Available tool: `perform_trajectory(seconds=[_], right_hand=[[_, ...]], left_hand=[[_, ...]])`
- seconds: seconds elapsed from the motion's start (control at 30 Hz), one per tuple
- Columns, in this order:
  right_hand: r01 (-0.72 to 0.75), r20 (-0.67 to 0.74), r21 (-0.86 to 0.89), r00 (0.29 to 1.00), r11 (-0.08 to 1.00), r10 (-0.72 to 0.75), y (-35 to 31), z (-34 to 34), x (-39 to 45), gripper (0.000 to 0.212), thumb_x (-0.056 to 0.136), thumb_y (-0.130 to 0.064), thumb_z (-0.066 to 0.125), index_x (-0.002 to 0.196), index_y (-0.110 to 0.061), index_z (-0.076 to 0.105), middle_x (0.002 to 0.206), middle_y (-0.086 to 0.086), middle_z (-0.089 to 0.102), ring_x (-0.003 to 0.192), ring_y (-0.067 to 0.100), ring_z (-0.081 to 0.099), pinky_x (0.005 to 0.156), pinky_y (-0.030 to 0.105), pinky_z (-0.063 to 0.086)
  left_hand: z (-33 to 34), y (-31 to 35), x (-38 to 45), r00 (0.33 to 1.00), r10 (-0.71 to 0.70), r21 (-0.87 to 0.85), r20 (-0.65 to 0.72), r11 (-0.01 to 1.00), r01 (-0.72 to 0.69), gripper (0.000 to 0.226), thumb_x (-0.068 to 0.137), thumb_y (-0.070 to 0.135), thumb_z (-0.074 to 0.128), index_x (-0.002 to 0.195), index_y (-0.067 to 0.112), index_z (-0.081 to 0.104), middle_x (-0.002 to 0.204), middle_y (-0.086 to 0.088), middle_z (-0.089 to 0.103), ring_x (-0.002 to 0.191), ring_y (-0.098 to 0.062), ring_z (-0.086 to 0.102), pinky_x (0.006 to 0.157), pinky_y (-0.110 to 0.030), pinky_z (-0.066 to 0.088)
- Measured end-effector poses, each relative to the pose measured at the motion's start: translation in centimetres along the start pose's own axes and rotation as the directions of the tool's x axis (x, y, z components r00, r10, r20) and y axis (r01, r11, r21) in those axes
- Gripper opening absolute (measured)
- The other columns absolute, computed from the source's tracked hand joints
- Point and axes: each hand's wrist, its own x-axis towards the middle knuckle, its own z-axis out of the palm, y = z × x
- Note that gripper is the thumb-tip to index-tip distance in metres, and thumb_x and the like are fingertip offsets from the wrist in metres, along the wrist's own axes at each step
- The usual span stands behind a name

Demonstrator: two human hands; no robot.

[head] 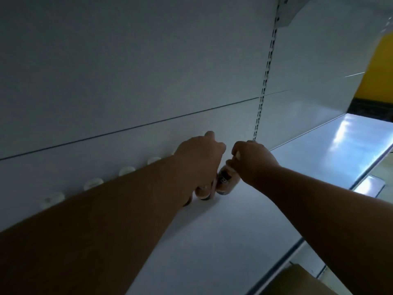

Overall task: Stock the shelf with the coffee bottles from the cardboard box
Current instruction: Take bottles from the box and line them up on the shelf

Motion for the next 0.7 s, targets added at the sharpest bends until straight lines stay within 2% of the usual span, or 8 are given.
perform_trajectory(seconds=[0.13, 0.23, 0.27, 0.33, 0.43, 0.5, 0.57, 0.7], right_hand=[[0.041, 0.020, 0.012, 0.999, 0.999, -0.041, -1.1, 2.0, 2.7, 0.019, 0.087, -0.030, 0.060, 0.099, -0.015, 0.060, 0.091, 0.004, 0.054, 0.075, 0.017, 0.051, 0.063, 0.028, 0.039], [0.084, 0.037, 0.008, 0.996, 0.996, -0.084, -1.7, 2.9, 4.2, 0.007, 0.086, -0.017, 0.057, 0.093, -0.016, 0.058, 0.089, 0.005, 0.061, 0.062, 0.010, 0.046, 0.052, 0.024, 0.033], [0.085, 0.033, 0.016, 0.996, 0.996, -0.086, -1.7, 3.1, 4.6, 0.010, 0.085, -0.014, 0.057, 0.095, -0.017, 0.057, 0.089, 0.005, 0.061, 0.061, 0.009, 0.045, 0.050, 0.023, 0.032], [0.054, 0.021, 0.084, 0.998, 0.995, -0.056, -1.3, 3.1, 5.0, 0.023, 0.087, -0.011, 0.055, 0.109, -0.016, 0.055, 0.088, 0.004, 0.058, 0.062, 0.011, 0.047, 0.052, 0.025, 0.042], [0.017, 0.019, 0.181, 1.000, 0.983, -0.021, -0.6, 2.5, 5.1, 0.037, 0.089, -0.008, 0.050, 0.124, -0.017, 0.047, 0.093, 0.007, 0.059, 0.074, 0.020, 0.056, 0.067, 0.037, 0.056], [0.035, 0.037, 0.201, 0.998, 0.979, -0.044, -0.2, 2.0, 4.7, 0.046, 0.089, -0.006, 0.051, 0.131, -0.021, 0.042, 0.106, 0.009, 0.062, 0.087, 0.023, 0.060, 0.070, 0.035, 0.054], [0.078, 0.046, 0.173, 0.995, 0.982, -0.087, 0.1, 1.4, 3.8, 0.044, 0.089, -0.012, 0.055, 0.130, -0.022, 0.043, 0.113, 0.008, 0.062, 0.094, 0.023, 0.059, 0.071, 0.029, 0.047], [0.066, 0.053, 0.084, 0.996, 0.994, -0.071, 0.6, -1.6, 0.0, 0.049, 0.088, -0.026, 0.061, 0.133, -0.025, 0.043, 0.123, 0.007, 0.058, 0.105, 0.023, 0.058, 0.079, 0.027, 0.043]], left_hand=[[1.0, -0.5, 0.0, 1.000, -0.016, 0.064, -0.001, 0.998, 0.017, 0.022, 0.085, 0.019, 0.059, 0.106, 0.015, 0.055, 0.089, -0.004, 0.034, 0.076, -0.018, 0.038, 0.064, -0.032, 0.034], [1.5, -0.5, 0.9, 0.998, -0.047, 0.076, -0.030, 0.996, 0.049, 0.028, 0.087, 0.017, 0.058, 0.115, 0.014, 0.056, 0.097, -0.006, 0.045, 0.079, -0.019, 0.040, 0.068, -0.030, 0.036], [1.5, -0.5, 1.2, 0.998, -0.057, 0.082, -0.033, 0.995, 0.060, 0.029, 0.087, 0.017, 0.058, 0.116, 0.013, 0.055, 0.100, -0.007, 0.048, 0.081, -0.020, 0.042, 0.068, -0.030, 0.035], [1.6, -0.6, 1.6, 0.996, -0.081, 0.084, -0.030, 0.993, 0.084, 0.027, 0.087, 0.015, 0.058, 0.114, 0.013, 0.056, 0.102, -0.008, 0.049, 0.082, -0.021, 0.041, 0.068, -0.032, 0.034], [1.5, -0.8, 1.7, 0.994, -0.104, 0.086, -0.039, 0.990, 0.107, 0.020, 0.087, 0.014, 0.055, 0.107, 0.012, 0.056, 0.094, -0.007, 0.043, 0.078, -0.020, 0.036, 0.066, -0.033, 0.033], [1.4, -0.9, 1.8, 0.993, -0.112, 0.114, -0.048, 0.987, 0.117, 0.018, 0.087, 0.016, 0.055, 0.105, 0.012, 0.054, 0.099, -0.008, 0.042, 0.078, -0.021, 0.039, 0.064, -0.033, 0.034], [1.2, -0.9, 1.6, 0.990, -0.128, 0.128, -0.057, 0.983, 0.134, 0.021, 0.086, 0.017, 0.056, 0.106, 0.011, 0.052, 0.107, -0.011, 0.043, 0.082, -0.023, 0.045, 0.065, -0.033, 0.036], [0.5, 0.4, 0.0, 0.987, -0.111, 0.098, -0.115, 0.988, 0.122, 0.042, 0.081, 0.025, 0.066, 0.115, 0.012, 0.045, 0.111, -0.011, 0.047, 0.094, -0.024, 0.051, 0.075, -0.034, 0.044]])
